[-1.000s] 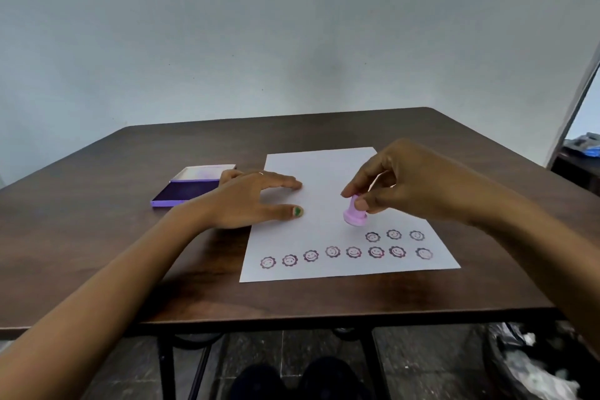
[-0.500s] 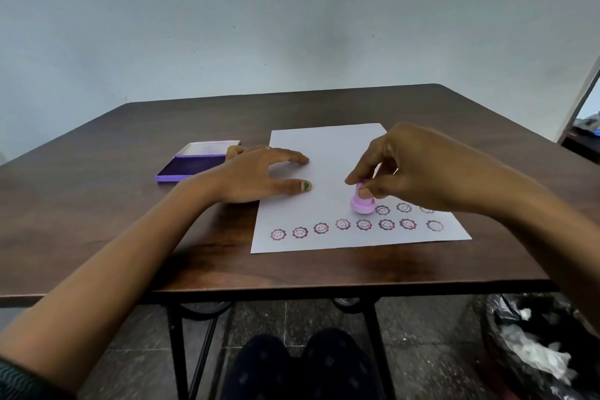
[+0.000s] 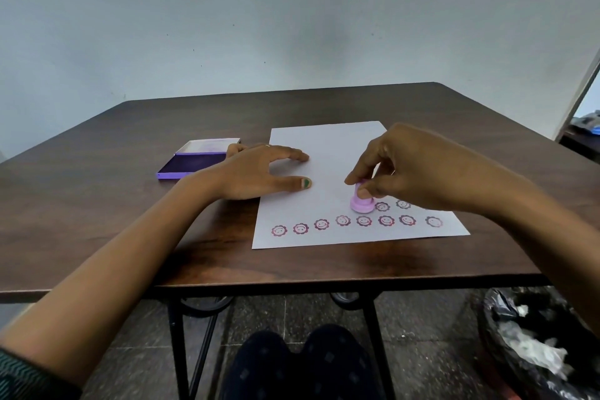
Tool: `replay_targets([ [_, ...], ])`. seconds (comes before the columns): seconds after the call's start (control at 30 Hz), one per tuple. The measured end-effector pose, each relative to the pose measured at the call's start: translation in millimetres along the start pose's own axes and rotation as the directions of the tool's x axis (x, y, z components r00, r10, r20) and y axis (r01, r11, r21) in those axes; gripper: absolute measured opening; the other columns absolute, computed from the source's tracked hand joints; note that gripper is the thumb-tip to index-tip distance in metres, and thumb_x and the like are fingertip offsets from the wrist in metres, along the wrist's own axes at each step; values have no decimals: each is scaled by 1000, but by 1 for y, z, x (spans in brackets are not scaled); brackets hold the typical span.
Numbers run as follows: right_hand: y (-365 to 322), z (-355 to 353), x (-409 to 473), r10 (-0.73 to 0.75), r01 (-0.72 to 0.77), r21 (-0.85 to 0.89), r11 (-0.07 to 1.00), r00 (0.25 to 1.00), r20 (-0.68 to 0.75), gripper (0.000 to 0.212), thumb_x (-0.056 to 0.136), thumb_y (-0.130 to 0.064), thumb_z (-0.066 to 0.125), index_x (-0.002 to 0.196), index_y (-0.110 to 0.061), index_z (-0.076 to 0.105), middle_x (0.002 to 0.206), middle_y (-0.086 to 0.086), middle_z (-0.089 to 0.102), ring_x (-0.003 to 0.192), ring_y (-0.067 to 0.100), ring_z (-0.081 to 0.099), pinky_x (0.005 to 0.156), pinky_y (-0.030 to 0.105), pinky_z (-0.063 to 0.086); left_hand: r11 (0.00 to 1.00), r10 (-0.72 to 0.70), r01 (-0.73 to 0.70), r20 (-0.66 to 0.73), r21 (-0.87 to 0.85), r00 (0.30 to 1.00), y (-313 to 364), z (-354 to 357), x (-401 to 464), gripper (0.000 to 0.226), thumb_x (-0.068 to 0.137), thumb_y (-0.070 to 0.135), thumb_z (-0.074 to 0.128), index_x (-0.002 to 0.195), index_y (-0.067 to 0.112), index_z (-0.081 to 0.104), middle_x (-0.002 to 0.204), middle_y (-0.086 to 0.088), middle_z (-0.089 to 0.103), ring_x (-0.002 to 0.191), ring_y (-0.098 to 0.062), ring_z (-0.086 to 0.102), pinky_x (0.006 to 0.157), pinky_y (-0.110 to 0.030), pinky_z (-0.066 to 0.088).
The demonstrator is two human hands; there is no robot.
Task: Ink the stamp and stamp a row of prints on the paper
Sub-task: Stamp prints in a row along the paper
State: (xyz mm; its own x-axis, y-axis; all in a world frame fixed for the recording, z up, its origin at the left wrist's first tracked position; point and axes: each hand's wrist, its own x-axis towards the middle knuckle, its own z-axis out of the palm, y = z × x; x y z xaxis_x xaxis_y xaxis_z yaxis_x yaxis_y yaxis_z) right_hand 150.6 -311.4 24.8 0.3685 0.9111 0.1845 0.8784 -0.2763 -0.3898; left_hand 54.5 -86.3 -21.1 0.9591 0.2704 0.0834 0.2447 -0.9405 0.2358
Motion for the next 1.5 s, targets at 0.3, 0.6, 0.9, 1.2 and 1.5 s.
replay_targets([
  [0.3, -2, 3, -1, -29, 27, -86, 996, 999, -24, 15, 75, -19, 74, 89, -22, 75, 59, -26, 52, 63, -11, 47, 57, -7, 34, 1000, 3, -3, 1, 1, 1000, -2, 1, 1, 68, 68, 80, 36, 130, 50, 42, 143, 27, 39, 117, 5, 27, 96, -32, 9],
  [0.6, -2, -2, 3, -18, 18, -25, 1000, 1000, -6, 14, 69, -18, 79, 81, -24, 76, 56, -24, 59, 53, -20, 54, 46, -4, 34, 1000, 5, -5, 5, 8, 1000, -3, 2, 1, 66, 70, 80, 36, 129, 52, 41, 143, 28, 38, 114, 3, 30, 97, -33, 11],
  [0.9, -6, -1, 4, 1, -2, -56, 998, 1000, -4, 15, 67, -16, 80, 80, -22, 76, 50, -25, 55, 54, -13, 58, 45, -5, 35, 1000, 9, -9, 2, -6, 1000, -4, 1, 1, 66, 71, 79, 37, 130, 51, 41, 141, 28, 38, 114, 4, 30, 98, -33, 10],
  [1.2, -6, 0, 2, 23, -23, -35, 999, 1000, -12, 14, 70, -13, 78, 83, -19, 76, 53, -23, 57, 50, -17, 55, 41, -4, 34, 1000, 15, -15, 5, -6, 1000, -3, 1, 0, 64, 74, 77, 40, 131, 48, 42, 144, 26, 38, 108, -1, 35, 97, -34, 13],
  [1.5, -9, 2, 1, 11, -13, -90, 996, 1000, -21, 13, 70, -14, 77, 82, -19, 75, 68, -18, 66, 67, 0, 63, 55, 7, 44, 1000, 6, -6, 3, 3, 1000, -2, 1, 0, 66, 72, 77, 38, 131, 47, 42, 144, 25, 38, 126, -6, 36, 99, -36, 12],
])
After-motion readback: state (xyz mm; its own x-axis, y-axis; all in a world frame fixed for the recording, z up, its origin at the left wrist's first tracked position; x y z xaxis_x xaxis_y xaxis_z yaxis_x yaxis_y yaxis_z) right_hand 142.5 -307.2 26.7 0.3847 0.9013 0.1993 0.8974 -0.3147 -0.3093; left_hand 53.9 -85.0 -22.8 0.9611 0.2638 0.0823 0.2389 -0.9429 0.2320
